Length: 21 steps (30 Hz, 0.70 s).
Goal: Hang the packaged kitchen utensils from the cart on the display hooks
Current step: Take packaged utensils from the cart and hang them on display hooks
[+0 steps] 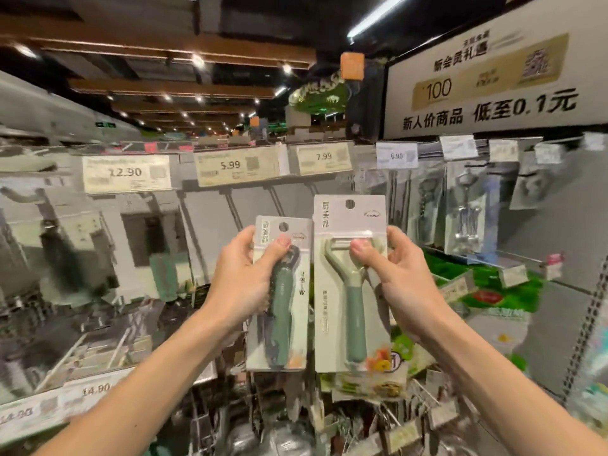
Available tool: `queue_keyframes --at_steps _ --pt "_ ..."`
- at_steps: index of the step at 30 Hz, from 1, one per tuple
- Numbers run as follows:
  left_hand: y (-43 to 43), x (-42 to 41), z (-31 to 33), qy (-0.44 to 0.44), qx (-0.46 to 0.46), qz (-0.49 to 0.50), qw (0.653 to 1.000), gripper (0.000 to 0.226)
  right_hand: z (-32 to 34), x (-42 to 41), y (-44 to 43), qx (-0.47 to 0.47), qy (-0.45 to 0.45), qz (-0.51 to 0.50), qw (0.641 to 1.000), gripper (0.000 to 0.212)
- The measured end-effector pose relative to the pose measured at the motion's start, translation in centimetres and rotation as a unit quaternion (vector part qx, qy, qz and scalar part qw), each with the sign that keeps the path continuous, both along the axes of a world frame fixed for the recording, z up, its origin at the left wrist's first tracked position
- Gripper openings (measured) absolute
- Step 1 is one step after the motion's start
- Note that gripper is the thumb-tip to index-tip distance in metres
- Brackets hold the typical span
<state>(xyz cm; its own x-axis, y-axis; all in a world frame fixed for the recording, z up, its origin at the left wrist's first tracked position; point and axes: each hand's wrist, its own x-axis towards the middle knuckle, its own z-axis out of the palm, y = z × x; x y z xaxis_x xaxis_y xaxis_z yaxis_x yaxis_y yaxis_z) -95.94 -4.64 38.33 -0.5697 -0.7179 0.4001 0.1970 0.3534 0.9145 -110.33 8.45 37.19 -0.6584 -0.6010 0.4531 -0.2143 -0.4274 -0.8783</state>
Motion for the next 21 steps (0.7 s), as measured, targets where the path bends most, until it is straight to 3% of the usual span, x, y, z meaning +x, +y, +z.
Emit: queue_keyframes --at_steps 3,7,10,13,15,21 --pt "0.5 -2.3 0.9 0.015 0.021 0.055 0.998 0.02 0.5 -3.5 -0.1 0.007 0.008 0.014 1.0 0.023" --pt "1.9 -4.6 2.5 -0.004 -0.035 0.092 0.995 0.042 0.9 -7.4 -1.2 0.037 0.035 0.031 0.998 0.018" --pt "2.5 -6.2 3.7 -0.045 -0.081 0.122 0.988 0.04 1.2 -8.8 -2.1 0.058 0.067 0.044 0.995 0.02" --pt "2.7 -7.3 4.1 -0.121 -0.209 0.176 0.954 0.041 1.9 -9.2 -2.8 0.063 0.091 0.062 0.992 0.018" --pt "3.1 -7.3 4.4 -0.113 -0.265 0.18 0.941 0.044 2.3 -9.3 -3.1 0.063 0.108 0.07 0.99 0.021" --pt "2.8 -7.2 5.3 -0.13 -0.298 0.212 0.922 0.037 3.0 -9.1 -3.9 0.066 0.148 0.077 0.984 0.033"
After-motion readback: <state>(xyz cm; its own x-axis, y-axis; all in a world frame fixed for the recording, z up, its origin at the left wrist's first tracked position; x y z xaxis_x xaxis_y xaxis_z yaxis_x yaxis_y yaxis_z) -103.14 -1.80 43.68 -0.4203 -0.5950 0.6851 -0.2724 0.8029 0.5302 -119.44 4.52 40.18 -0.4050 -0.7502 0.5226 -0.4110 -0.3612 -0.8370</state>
